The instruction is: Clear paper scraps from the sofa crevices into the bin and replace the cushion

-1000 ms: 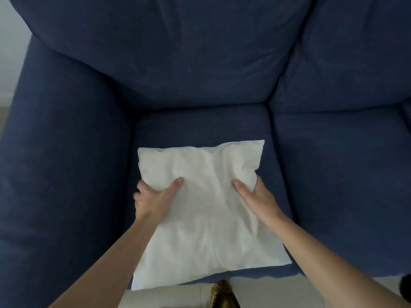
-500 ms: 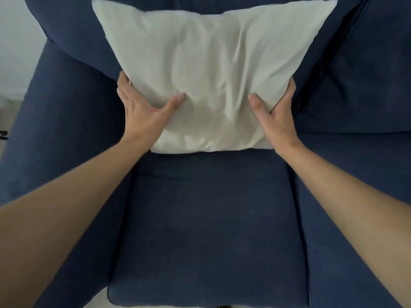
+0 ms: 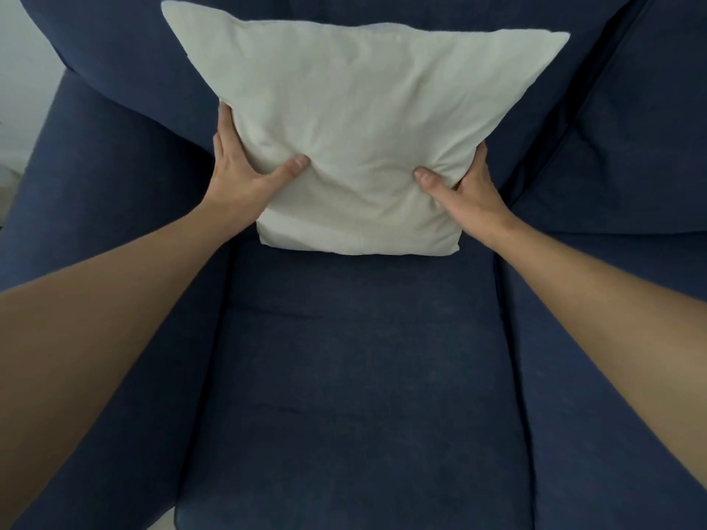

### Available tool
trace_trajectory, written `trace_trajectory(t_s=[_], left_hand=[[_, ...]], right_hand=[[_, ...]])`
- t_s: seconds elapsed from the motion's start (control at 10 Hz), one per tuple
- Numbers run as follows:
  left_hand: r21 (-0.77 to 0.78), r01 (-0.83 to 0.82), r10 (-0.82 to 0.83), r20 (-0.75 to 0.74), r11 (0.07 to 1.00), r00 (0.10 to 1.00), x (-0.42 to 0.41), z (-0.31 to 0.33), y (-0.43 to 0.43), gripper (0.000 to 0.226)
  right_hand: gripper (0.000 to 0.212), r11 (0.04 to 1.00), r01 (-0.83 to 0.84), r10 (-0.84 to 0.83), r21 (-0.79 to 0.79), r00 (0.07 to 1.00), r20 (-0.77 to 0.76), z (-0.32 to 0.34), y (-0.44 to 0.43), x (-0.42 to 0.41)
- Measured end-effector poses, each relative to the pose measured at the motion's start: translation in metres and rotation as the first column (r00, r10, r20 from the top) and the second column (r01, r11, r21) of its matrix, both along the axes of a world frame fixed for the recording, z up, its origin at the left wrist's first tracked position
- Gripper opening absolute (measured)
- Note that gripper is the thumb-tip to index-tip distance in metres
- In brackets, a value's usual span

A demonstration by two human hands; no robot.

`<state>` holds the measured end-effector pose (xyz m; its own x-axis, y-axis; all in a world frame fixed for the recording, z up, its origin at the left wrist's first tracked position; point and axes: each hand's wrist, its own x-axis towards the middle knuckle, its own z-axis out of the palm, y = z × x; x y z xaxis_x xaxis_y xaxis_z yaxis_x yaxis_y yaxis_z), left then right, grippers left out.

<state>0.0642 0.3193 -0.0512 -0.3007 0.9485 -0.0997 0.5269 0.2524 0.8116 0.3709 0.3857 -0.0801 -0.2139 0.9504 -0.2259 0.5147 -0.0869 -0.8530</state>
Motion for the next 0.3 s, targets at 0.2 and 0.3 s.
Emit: trace_trajectory(t_s=[0.2,0.3], left_hand=[[-0.100,-0.162,0.176,0.159,0.982,0.971,-0.005,0.013,-0.047,0.133],[-0.214,-0.171,0.225,0.262,0.962,0.938,0.003,-0.003,-0.166,0.107]], right_hand=[[0.130,0.975,0.074,-0.087,-0.209,0.995,-0.055,0.045,-0.042,0.032],[0.125,0.889,0.284,-0.318,-0.358,0.947,-0.040,0.060,-0.135,0.075]])
